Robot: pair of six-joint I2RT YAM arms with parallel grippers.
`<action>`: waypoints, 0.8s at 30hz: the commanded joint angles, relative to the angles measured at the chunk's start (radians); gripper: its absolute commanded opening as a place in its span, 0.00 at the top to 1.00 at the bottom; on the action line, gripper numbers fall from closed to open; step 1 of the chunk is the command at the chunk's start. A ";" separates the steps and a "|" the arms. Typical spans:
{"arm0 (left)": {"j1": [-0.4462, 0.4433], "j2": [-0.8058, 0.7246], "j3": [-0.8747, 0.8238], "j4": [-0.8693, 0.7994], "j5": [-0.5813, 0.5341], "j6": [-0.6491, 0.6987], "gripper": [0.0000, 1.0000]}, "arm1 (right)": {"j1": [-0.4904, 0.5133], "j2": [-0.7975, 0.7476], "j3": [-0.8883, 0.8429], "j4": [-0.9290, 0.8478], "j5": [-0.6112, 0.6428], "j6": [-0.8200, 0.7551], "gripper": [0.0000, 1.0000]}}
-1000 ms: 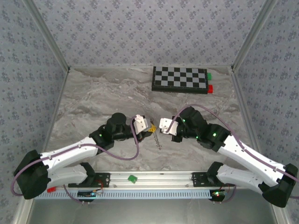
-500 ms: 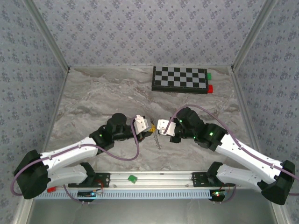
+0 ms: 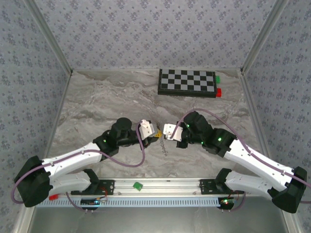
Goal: Put the keys on the keyring
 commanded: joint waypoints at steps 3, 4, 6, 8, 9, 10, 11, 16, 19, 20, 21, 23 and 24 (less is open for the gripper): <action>-0.010 -0.010 0.042 0.010 0.014 0.017 1.00 | 0.010 0.001 -0.009 0.008 -0.013 0.000 1.00; -0.010 -0.010 0.042 0.010 0.012 0.017 1.00 | 0.009 0.001 -0.011 0.008 -0.015 -0.001 1.00; -0.011 -0.010 0.042 0.009 0.011 0.016 1.00 | 0.011 0.000 -0.014 0.009 -0.017 -0.001 1.00; -0.010 -0.010 0.042 0.011 0.011 0.016 1.00 | 0.012 0.002 -0.015 0.007 -0.020 -0.001 1.00; -0.010 -0.010 0.042 0.011 0.012 0.015 1.00 | 0.013 0.001 -0.015 0.008 -0.021 -0.001 1.00; -0.010 -0.010 0.041 0.011 0.014 0.015 1.00 | 0.014 0.002 -0.017 0.010 -0.021 -0.002 1.00; -0.010 -0.009 0.042 0.013 0.017 0.015 1.00 | 0.014 0.001 -0.019 0.012 -0.019 -0.003 1.00; -0.011 -0.009 0.044 0.011 0.015 0.014 1.00 | 0.016 0.004 -0.015 0.011 -0.027 -0.005 1.00; -0.010 -0.009 0.043 0.013 0.014 0.014 1.00 | 0.019 0.004 -0.018 0.013 -0.020 -0.004 1.00; -0.010 -0.009 0.042 0.013 0.014 0.013 1.00 | 0.020 0.005 -0.020 0.012 -0.016 -0.002 1.00; -0.010 -0.010 0.041 0.013 0.014 0.013 1.00 | 0.019 0.003 -0.020 0.012 -0.011 -0.002 1.00; -0.010 -0.010 0.042 0.013 0.014 0.013 1.00 | 0.019 -0.001 -0.020 0.014 -0.001 -0.003 1.00; -0.011 -0.010 0.043 0.013 0.013 0.014 1.00 | 0.018 -0.004 -0.021 0.008 -0.005 -0.001 1.00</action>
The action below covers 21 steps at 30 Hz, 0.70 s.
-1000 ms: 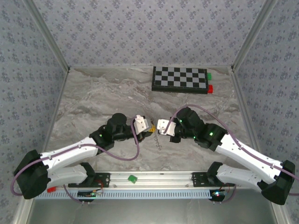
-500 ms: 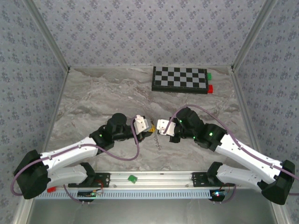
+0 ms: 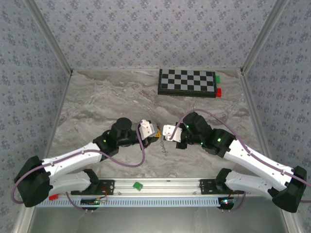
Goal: Put the keys on the keyring
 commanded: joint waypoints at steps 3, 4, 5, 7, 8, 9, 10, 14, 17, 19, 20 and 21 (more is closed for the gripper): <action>-0.010 -0.011 0.042 0.013 0.011 0.013 1.00 | 0.002 -0.013 -0.021 0.002 0.008 0.002 1.00; -0.010 -0.012 0.042 0.013 0.010 0.014 1.00 | 0.001 -0.015 -0.022 0.003 0.014 0.003 1.00; -0.010 -0.012 0.042 0.012 0.009 0.013 1.00 | 0.002 -0.016 -0.022 0.000 0.016 0.005 1.00; -0.011 -0.012 0.042 0.012 0.008 0.013 1.00 | 0.000 -0.017 -0.023 -0.001 0.019 0.007 1.00; -0.010 -0.012 0.043 0.012 0.007 0.013 1.00 | 0.000 -0.017 -0.022 -0.001 0.020 0.006 1.00; -0.010 -0.012 0.042 0.013 0.006 0.012 1.00 | 0.000 -0.018 -0.024 -0.002 0.022 0.008 1.00; -0.010 -0.011 0.042 0.013 0.006 0.012 1.00 | 0.001 -0.019 -0.024 -0.002 0.024 0.008 1.00; -0.010 -0.010 0.043 0.013 0.006 0.012 1.00 | -0.002 -0.027 -0.030 0.013 0.028 0.011 1.00; -0.011 -0.009 0.042 0.011 0.007 0.013 1.00 | -0.004 -0.031 -0.032 0.024 0.032 0.010 1.00; -0.010 -0.009 0.045 0.011 0.010 0.014 1.00 | -0.004 -0.031 -0.032 0.027 0.039 0.009 1.00; -0.011 -0.007 0.044 0.011 0.011 0.014 1.00 | -0.004 -0.033 -0.032 0.032 0.042 0.009 1.00; -0.010 -0.007 0.044 0.009 0.011 0.013 1.00 | -0.006 -0.034 -0.033 0.033 0.042 0.010 1.00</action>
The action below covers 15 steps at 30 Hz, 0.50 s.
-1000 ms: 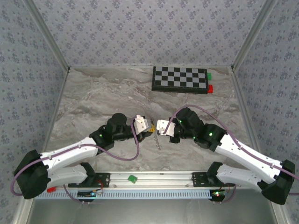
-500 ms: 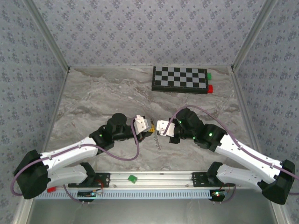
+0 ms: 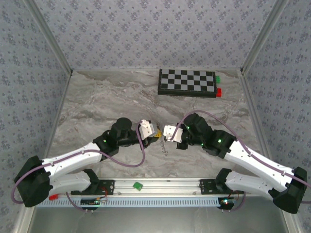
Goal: Put the keys on the keyring
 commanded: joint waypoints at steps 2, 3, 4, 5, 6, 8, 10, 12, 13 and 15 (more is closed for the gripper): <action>-0.010 -0.006 0.044 0.010 0.011 0.013 1.00 | -0.005 -0.020 -0.010 0.025 0.023 0.006 1.00; -0.010 -0.006 0.046 0.010 0.012 0.013 1.00 | -0.006 -0.023 -0.010 0.031 0.029 0.006 1.00; -0.010 -0.006 0.046 0.008 0.012 0.013 1.00 | -0.007 -0.023 -0.011 0.033 0.030 0.006 1.00; -0.010 -0.006 0.046 0.008 0.012 0.012 1.00 | -0.006 -0.021 -0.012 0.037 0.034 0.006 1.00; -0.011 -0.005 0.046 0.009 0.012 0.012 1.00 | -0.007 -0.023 -0.013 0.040 0.036 0.007 1.00; -0.011 -0.004 0.045 0.009 0.012 0.012 1.00 | -0.006 -0.023 -0.013 0.041 0.036 0.007 1.00; -0.010 -0.004 0.046 0.009 0.009 0.012 1.00 | -0.009 -0.023 -0.015 0.042 0.033 0.006 1.00; -0.010 -0.004 0.047 0.009 0.010 0.010 1.00 | -0.008 -0.024 -0.015 0.042 0.016 0.007 1.00; -0.010 -0.004 0.047 0.010 0.009 0.010 1.00 | -0.008 -0.026 -0.016 0.041 0.009 0.007 1.00; -0.010 -0.004 0.047 0.010 0.008 0.011 1.00 | -0.007 -0.026 -0.018 0.040 -0.002 0.003 1.00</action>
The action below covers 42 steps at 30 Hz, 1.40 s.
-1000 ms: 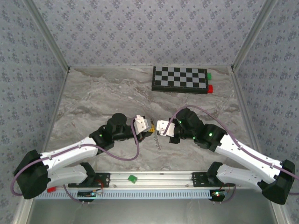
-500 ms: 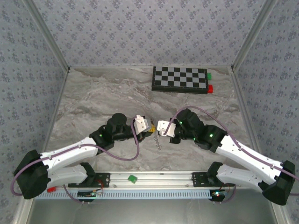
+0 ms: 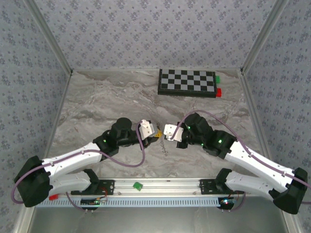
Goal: Put the keys on the keyring
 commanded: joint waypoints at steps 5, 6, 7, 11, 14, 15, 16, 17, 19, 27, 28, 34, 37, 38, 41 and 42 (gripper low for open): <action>-0.011 0.000 0.047 0.011 0.008 0.011 1.00 | 0.000 -0.017 -0.011 0.014 -0.045 0.001 1.00; -0.011 -0.001 0.047 0.009 0.006 0.011 1.00 | 0.000 -0.017 -0.010 0.016 -0.049 0.001 1.00; -0.010 -0.001 0.047 0.008 0.007 0.010 1.00 | 0.001 -0.016 -0.011 0.016 -0.051 0.001 1.00; -0.010 0.002 0.048 0.009 0.008 0.011 1.00 | 0.005 -0.008 -0.011 0.013 -0.058 -0.001 1.00; -0.011 0.002 0.048 0.009 0.010 0.009 1.00 | 0.008 -0.005 -0.010 0.013 -0.055 -0.004 1.00; -0.010 0.002 0.048 0.009 0.011 0.009 1.00 | 0.008 -0.004 -0.011 0.013 -0.055 -0.005 1.00; -0.010 0.002 0.048 0.009 0.011 0.009 1.00 | 0.009 -0.004 -0.010 0.013 -0.056 -0.005 1.00; -0.010 0.002 0.048 0.009 0.010 0.009 1.00 | 0.009 -0.003 -0.009 0.013 -0.056 -0.004 1.00; -0.010 0.001 0.049 0.008 0.010 0.009 1.00 | 0.010 -0.003 -0.010 0.013 -0.050 -0.004 1.00; -0.011 -0.023 0.032 0.039 0.016 -0.016 1.00 | -0.002 -0.032 -0.028 0.019 -0.092 0.087 1.00; -0.009 -0.027 0.031 0.040 0.013 -0.024 1.00 | -0.005 -0.039 -0.032 0.020 -0.096 0.105 1.00; 0.008 -0.026 0.052 0.054 0.010 -0.094 1.00 | -0.027 -0.108 -0.064 0.014 -0.106 0.206 1.00; 0.026 -0.017 0.075 0.057 0.061 -0.120 1.00 | -0.028 -0.146 -0.086 0.037 -0.077 0.263 1.00; 0.031 -0.013 0.083 0.061 0.082 -0.129 1.00 | -0.028 -0.156 -0.092 0.046 -0.073 0.284 1.00; 0.050 0.003 0.107 0.071 0.145 -0.144 1.00 | -0.028 -0.181 -0.102 0.069 -0.060 0.328 1.00; 0.055 0.008 0.117 0.067 0.167 -0.141 1.00 | -0.027 -0.191 -0.103 0.071 -0.057 0.336 1.00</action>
